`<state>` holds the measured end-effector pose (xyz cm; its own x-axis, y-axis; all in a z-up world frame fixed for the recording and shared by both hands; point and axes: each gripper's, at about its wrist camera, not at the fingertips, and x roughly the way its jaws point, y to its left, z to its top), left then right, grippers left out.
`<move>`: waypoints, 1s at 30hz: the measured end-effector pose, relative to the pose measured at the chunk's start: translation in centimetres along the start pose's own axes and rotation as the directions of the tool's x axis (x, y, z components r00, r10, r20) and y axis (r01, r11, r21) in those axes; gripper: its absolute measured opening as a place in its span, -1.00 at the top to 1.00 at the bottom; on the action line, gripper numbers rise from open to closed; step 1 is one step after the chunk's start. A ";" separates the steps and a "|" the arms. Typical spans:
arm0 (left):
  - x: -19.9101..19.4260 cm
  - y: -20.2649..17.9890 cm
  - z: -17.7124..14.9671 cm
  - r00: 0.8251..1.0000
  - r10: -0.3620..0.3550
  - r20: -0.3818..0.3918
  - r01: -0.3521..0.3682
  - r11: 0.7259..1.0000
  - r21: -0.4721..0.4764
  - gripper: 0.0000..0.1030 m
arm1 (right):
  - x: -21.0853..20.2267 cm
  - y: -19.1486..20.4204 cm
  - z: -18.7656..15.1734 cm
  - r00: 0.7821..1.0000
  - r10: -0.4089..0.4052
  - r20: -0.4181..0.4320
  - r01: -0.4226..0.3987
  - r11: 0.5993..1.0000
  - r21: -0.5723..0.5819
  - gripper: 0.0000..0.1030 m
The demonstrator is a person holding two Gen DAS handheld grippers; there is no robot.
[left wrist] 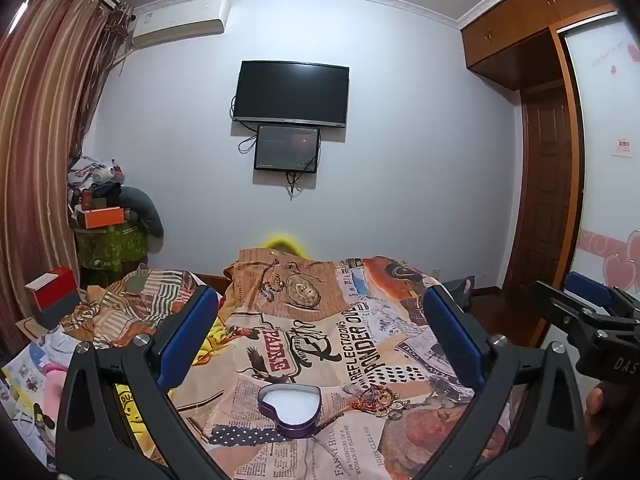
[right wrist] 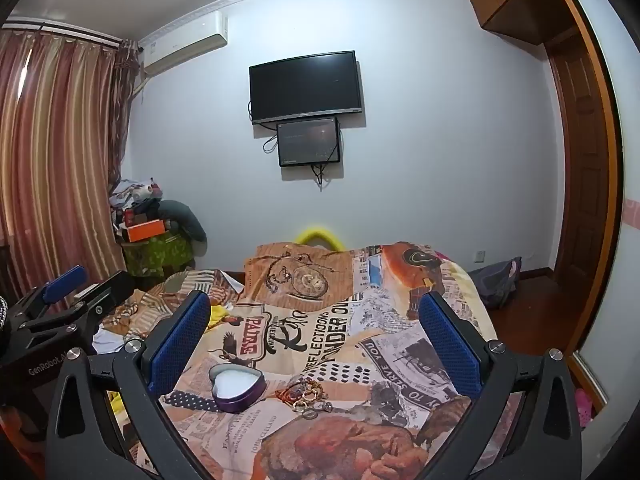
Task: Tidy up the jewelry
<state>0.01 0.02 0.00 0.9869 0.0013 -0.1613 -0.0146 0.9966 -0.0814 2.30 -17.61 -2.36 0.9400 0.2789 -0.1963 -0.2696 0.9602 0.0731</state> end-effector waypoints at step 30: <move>0.1 0.6 -0.1 1.000 0.014 -0.011 -0.014 1.000 -0.011 -1.00 | 0.0 0.6 0.0 1.000 -0.002 -0.003 0.002 1.000 -0.007 -1.00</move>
<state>0.03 0.61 -0.20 0.9847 0.0139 -0.1736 -0.0299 0.9955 -0.0897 2.10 -17.03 -2.30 0.9400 0.2767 -0.1995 -0.2689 0.9609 0.0659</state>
